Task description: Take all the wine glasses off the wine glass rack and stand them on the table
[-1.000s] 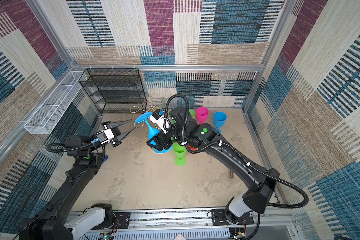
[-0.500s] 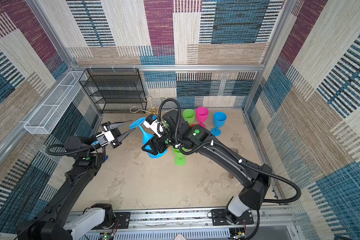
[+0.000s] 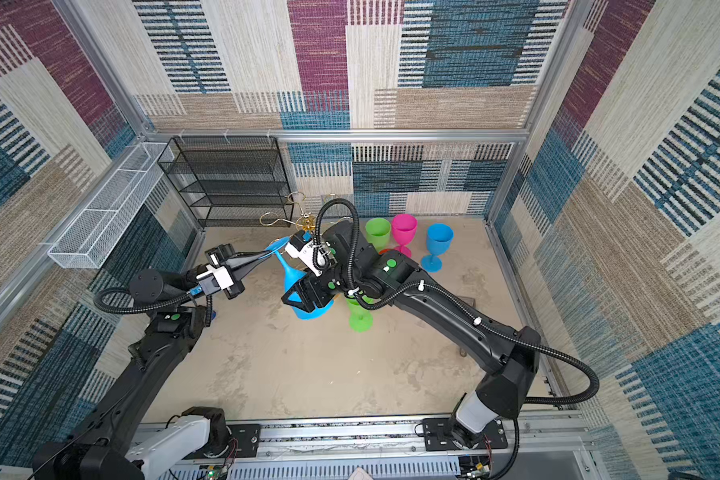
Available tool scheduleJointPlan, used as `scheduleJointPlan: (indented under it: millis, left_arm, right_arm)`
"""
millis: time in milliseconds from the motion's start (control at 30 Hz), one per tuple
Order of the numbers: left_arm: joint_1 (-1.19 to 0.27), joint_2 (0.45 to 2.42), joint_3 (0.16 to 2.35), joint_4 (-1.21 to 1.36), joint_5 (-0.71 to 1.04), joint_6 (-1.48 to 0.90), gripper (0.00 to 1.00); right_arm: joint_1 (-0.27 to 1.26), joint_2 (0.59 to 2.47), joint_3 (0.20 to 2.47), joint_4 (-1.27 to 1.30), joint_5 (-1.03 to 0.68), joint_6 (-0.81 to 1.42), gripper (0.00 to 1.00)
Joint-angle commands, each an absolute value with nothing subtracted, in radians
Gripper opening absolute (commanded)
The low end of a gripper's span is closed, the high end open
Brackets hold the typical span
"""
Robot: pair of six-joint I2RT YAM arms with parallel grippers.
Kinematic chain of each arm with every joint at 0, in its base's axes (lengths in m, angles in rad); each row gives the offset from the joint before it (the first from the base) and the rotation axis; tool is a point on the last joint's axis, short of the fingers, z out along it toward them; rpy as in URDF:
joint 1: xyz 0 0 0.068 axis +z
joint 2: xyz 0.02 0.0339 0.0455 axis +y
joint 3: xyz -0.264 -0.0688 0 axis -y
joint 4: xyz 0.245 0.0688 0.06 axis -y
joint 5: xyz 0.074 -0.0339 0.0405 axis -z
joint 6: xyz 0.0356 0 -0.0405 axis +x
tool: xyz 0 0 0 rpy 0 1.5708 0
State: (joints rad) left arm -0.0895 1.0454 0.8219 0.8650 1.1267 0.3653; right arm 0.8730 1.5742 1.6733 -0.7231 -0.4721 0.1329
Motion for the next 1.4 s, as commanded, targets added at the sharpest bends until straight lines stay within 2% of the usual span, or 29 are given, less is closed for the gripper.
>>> scheduleJointPlan:
  millis: [0, 100, 167, 200, 333, 633, 733, 900, 1233, 1367]
  left_arm:
    - [-0.091, 1.035, 0.827, 0.846, 1.121, 0.362, 0.0]
    - [-0.091, 1.018, 0.823, 0.82, 1.071, 0.343, 0.0]
    - [-0.091, 0.997, 0.826, 0.767, 1.008, 0.29, 0.0]
    - [-0.091, 0.986, 0.83, 0.724, 0.982, 0.268, 0.0]
    - [-0.091, 0.943, 0.798, 0.658, 0.91, 0.17, 0.0]
    - [-0.091, 0.864, 0.654, 0.64, 0.62, -0.191, 0.0]
    - [-0.091, 0.845, 0.633, 0.623, 0.544, -0.262, 0.0]
    - [-0.091, 0.842, 0.614, 0.623, 0.52, -0.363, 0.0]
    - [-0.091, 0.836, 0.578, 0.65, 0.567, -0.422, 0.0]
    - [-0.091, 0.841, 0.571, 0.676, 0.624, -0.45, 0.0]
  right_arm:
    - [0.873, 1.562, 1.67, -0.655, -0.471, 0.136, 0.6]
    - [0.873, 1.522, 1.651, -0.611, -0.445, 0.149, 0.87]
    - [0.87, 1.479, 1.626, -0.568, -0.418, 0.156, 0.98]
    - [0.868, 1.456, 1.612, -0.542, -0.41, 0.162, 0.99]
    - [0.838, 1.356, 1.546, -0.461, -0.381, 0.178, 0.99]
    - [0.727, 1.171, 1.411, -0.366, -0.353, 0.209, 1.0]
    - [0.727, 1.154, 1.391, -0.369, -0.328, 0.207, 0.93]
    - [0.729, 1.132, 1.307, -0.325, -0.26, 0.232, 0.79]
    - [0.776, 1.188, 1.255, -0.245, -0.254, 0.283, 0.73]
    - [0.791, 1.229, 1.261, -0.22, -0.256, 0.29, 0.62]
